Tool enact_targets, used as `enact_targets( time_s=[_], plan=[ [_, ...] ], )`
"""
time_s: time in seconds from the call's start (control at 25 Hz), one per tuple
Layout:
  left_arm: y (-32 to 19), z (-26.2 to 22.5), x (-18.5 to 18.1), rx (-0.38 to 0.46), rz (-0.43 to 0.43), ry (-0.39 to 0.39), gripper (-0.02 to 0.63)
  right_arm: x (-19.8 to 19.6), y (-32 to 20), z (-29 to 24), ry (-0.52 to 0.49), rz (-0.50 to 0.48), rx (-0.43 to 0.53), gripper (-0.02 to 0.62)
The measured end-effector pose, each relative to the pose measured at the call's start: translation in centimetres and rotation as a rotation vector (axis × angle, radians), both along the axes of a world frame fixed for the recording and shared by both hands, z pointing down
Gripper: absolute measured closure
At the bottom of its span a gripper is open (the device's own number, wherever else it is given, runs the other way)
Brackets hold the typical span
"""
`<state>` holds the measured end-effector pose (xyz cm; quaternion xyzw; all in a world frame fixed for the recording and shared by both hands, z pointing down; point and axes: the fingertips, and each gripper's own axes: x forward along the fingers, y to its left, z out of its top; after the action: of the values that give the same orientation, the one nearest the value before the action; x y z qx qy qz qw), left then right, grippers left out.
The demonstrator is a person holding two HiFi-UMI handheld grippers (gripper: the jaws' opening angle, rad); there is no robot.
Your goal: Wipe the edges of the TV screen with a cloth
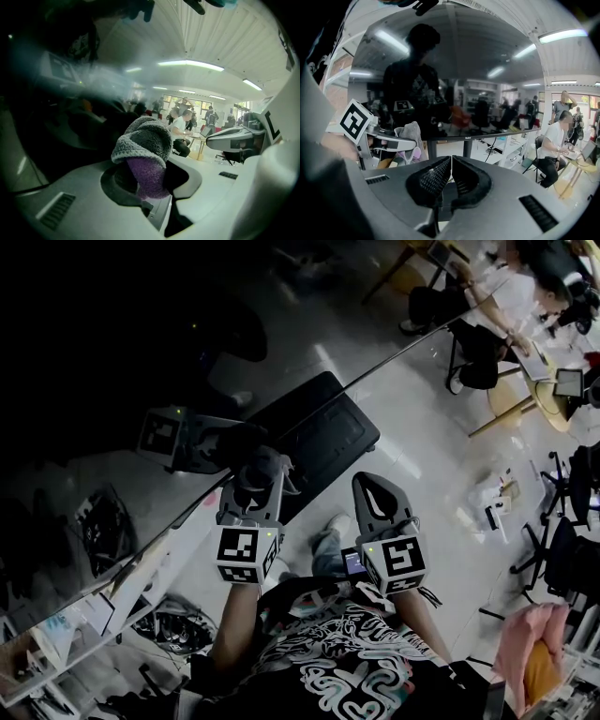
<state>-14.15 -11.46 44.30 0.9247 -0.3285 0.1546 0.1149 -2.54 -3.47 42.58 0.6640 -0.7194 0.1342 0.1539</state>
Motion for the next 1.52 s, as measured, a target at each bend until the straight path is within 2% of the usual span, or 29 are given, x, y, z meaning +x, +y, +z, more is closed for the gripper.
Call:
enact_targets(
  time_s=[0.6,0.92,1.52],
  plan=[
    [-0.4,-0.1,1.3,-0.059,0.027,0.078,0.488,0.4,-1.0,-0.3,-0.009,0.014,0.014,0.566],
    [-0.6,-0.5,3.4,-0.129,0.046,0.172,0.488,2.5,-1.0,-0.4,-0.015,0.048,0.017,0.566],
    [-1.3,-0.7,7.1,-0.184,0.083,0.230,0.488,5.9,-1.9,-0.9,-0.015,0.081,0.028,0.566]
  ],
)
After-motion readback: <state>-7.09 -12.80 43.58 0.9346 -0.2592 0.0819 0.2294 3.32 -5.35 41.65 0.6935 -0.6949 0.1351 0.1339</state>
